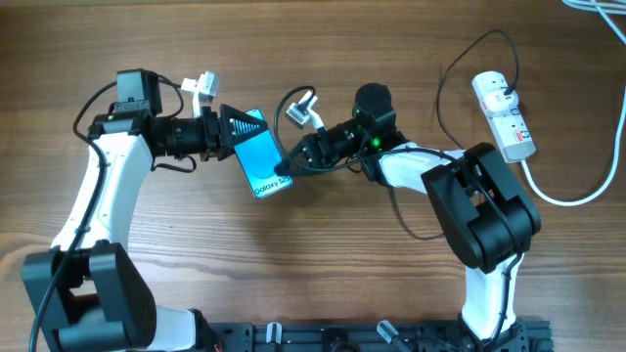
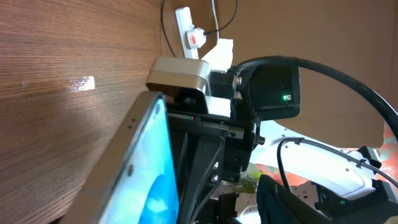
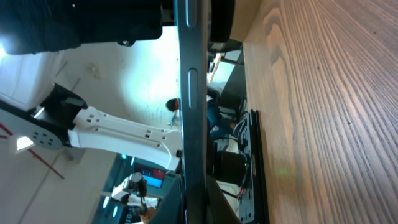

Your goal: Plug charger to phone and switch on socket

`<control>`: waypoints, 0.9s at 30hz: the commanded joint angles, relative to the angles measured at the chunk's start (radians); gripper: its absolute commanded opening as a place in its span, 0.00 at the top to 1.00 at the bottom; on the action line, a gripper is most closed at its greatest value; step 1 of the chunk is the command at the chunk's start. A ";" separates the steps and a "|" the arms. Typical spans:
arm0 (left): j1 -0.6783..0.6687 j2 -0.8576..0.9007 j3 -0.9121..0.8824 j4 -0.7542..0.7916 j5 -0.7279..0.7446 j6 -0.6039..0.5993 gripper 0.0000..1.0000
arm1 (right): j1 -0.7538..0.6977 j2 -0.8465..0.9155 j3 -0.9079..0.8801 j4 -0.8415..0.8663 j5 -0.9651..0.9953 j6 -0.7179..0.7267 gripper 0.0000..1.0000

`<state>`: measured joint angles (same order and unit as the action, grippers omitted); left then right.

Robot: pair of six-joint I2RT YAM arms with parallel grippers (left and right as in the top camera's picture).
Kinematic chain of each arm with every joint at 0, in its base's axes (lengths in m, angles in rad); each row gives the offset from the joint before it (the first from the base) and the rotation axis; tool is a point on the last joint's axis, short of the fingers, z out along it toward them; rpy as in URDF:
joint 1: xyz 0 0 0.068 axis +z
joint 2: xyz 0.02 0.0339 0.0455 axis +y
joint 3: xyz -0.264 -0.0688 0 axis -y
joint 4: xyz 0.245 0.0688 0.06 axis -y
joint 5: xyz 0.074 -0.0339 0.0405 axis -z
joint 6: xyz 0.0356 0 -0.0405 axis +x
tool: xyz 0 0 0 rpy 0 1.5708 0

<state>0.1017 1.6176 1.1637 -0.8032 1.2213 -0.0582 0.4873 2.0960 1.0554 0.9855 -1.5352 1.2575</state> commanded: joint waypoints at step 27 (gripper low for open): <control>-0.001 -0.021 -0.003 0.064 0.131 -0.009 0.86 | -0.010 0.004 0.004 0.103 0.260 0.244 0.96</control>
<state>0.1135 1.6196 1.1511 -0.7425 1.2205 -0.0753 0.4824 2.0789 1.0637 1.1164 -1.3518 1.4437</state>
